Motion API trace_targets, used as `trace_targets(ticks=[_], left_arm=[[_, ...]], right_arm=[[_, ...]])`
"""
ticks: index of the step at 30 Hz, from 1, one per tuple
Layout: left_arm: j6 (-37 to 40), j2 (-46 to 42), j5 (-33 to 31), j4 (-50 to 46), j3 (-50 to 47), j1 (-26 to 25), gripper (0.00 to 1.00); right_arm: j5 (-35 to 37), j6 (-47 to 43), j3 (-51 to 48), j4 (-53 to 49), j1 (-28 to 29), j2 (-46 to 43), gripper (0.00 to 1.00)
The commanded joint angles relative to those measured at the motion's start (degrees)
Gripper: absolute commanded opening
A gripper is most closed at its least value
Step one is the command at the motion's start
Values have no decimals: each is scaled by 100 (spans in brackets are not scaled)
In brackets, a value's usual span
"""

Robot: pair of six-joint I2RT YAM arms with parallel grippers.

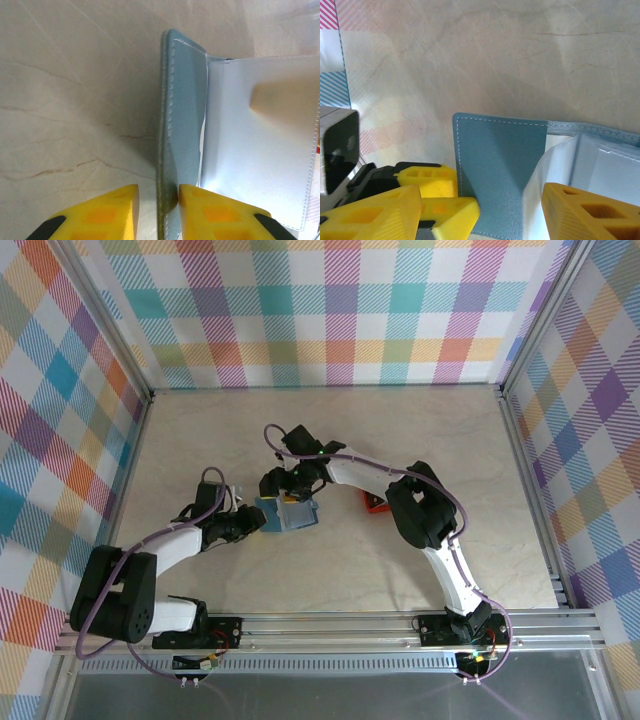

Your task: Put the credit cards into the card holder

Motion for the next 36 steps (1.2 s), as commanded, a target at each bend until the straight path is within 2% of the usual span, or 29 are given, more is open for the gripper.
trace_targets(ticks=[1,8,15,25,36], left_arm=[[75,-458,-213,-721,198,56,29],[-104,-1284,-379,-1709,158,134,32],[-372,-1845,-394,-1924,-45,161,31],[-356,-1879,-343,-1757,-183,156,31],[-207,-1801,-260,-1610,-44,161,31]], right_arm=[[-200,91,154,6,73,129,64],[-428,260,258,250,118,398,65],[-543,364,358,521,153,668,65],[-525,454,146,699,153,805,65],[-331,297,215,610,144,205,66]])
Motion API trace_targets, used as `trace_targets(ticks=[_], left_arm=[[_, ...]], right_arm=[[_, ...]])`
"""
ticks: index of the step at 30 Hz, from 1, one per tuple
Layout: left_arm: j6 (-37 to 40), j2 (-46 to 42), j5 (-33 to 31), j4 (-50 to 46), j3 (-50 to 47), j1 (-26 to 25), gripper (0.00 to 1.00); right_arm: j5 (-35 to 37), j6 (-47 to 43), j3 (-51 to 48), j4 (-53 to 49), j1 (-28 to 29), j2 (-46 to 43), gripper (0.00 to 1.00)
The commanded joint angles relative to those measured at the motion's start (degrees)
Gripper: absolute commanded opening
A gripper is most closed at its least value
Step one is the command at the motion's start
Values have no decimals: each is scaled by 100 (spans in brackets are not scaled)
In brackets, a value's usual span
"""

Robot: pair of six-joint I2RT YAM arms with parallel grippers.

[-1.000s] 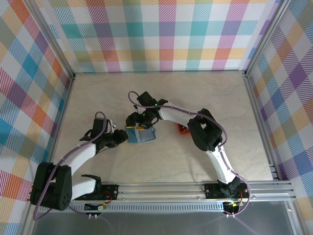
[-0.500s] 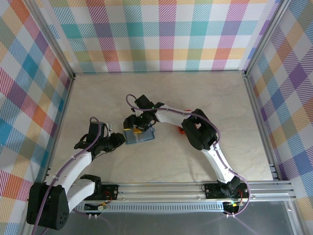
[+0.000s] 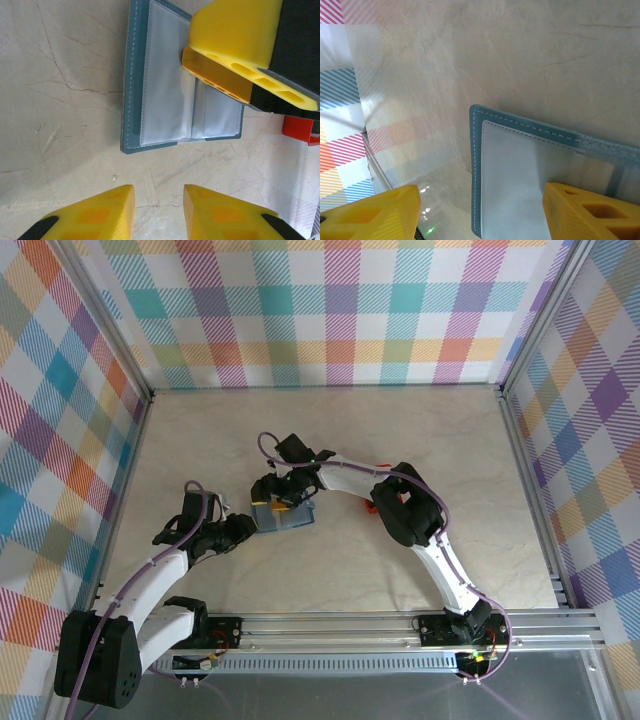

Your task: Put the credit cards into the card holder

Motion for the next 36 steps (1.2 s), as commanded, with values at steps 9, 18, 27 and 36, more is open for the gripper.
trace_targets(ticks=[9,18,27,36], left_arm=[[141,-124,180,187,256,102,32],[-39,-639,549,1283,509,110,36],[-502,249,857,2270,1199,-382,51],[-523,1126,505,2166,1776,-1136,63]], right_arm=[[499,-317,-158,-493,-274,-1220,66],[1354,-1391,-1729,-1348,-1383,-3214,64],[2998,-2866,-2680,-2657,-2437,-4412,68],[3798,-3276,-2132,-3340,-2026,-3471,74]])
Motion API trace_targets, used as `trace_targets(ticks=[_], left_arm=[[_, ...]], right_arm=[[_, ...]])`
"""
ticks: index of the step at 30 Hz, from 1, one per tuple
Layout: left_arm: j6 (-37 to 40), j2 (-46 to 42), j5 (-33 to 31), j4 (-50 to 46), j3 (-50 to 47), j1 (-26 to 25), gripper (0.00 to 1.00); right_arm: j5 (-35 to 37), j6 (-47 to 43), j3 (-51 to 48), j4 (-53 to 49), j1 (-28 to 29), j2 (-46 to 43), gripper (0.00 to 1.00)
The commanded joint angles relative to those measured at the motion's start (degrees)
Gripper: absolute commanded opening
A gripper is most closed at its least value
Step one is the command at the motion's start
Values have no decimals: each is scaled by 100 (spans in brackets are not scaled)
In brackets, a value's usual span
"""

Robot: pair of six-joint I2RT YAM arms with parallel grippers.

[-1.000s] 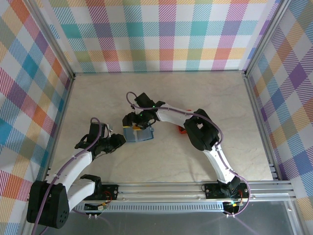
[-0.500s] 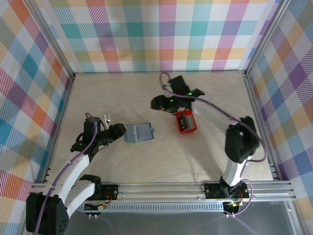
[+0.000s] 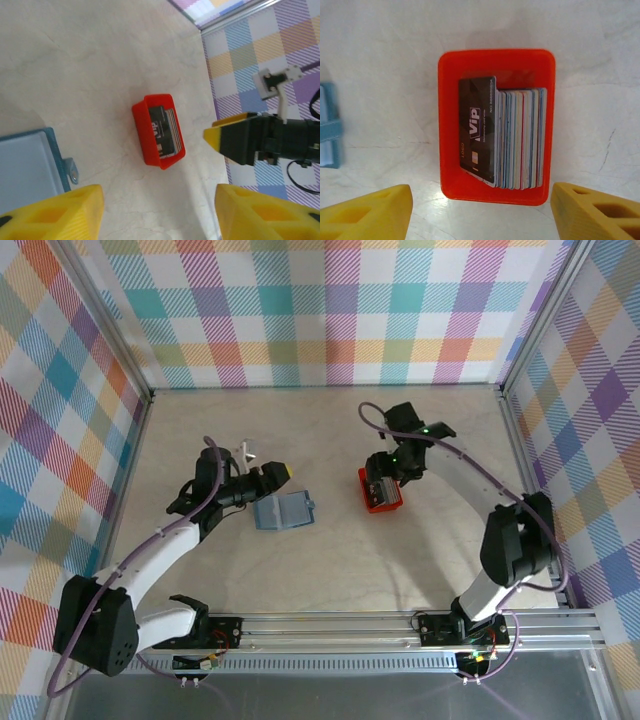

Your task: Put the credit cards into the card holder

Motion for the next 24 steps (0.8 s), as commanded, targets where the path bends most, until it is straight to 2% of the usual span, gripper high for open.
trace_targets(ticks=[1,13,17,24], left_arm=[[-79,98,-106,137,169,-118,65],[-190,497,-45,-151,355,-462,83],[-157,531,-82,-308,409,-471,93],[58,470,-243,-712,508,-471,95]], right_arm=[[561,-208,288,-432,177,408,75],[1089,-486,666,-464,266,1270,77],[1114,-575,809,-464,309,1462,78],[1376,-640,887,-422,359,1714,80]])
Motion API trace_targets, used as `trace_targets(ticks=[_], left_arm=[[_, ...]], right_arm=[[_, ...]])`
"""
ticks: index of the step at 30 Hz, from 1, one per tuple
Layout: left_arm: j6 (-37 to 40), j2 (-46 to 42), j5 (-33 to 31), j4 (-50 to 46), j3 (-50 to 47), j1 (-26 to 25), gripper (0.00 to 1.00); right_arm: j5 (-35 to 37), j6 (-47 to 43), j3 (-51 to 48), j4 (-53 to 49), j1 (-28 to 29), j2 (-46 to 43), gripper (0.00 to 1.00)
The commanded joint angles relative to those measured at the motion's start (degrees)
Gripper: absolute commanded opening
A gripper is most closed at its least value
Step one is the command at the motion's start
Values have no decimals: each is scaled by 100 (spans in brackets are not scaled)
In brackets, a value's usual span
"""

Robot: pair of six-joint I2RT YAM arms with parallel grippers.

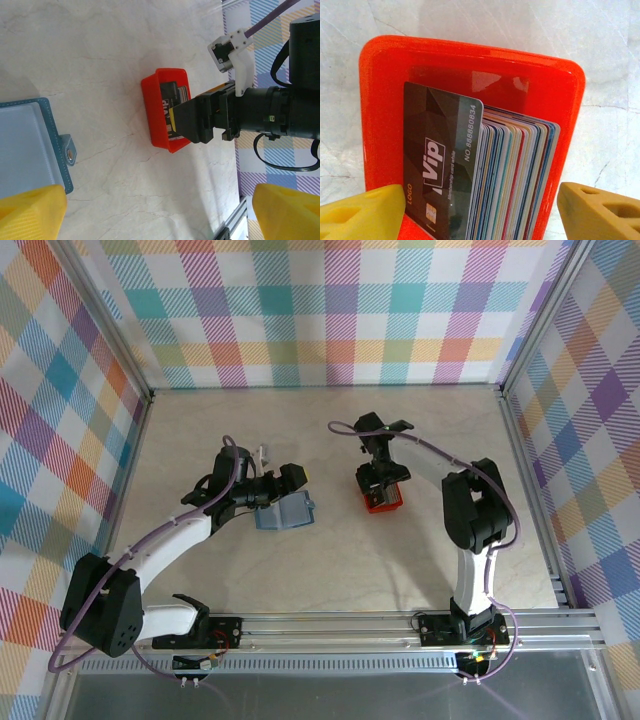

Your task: Put the credit cards into the card holder

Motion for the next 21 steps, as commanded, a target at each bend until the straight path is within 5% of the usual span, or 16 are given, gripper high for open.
trace_targets(ticks=[1,10,21], left_arm=[[186,-46,-80,-291,216,-43,95],[164,-55,-36,-304,172,-43,95],[603,-11,-88,-847,554,-34,94]], right_arm=[[264,-106,124,-82,45,106,80],[694,-191,-9,78,45,144,79],[864,-194,-8,209,45,37,55]])
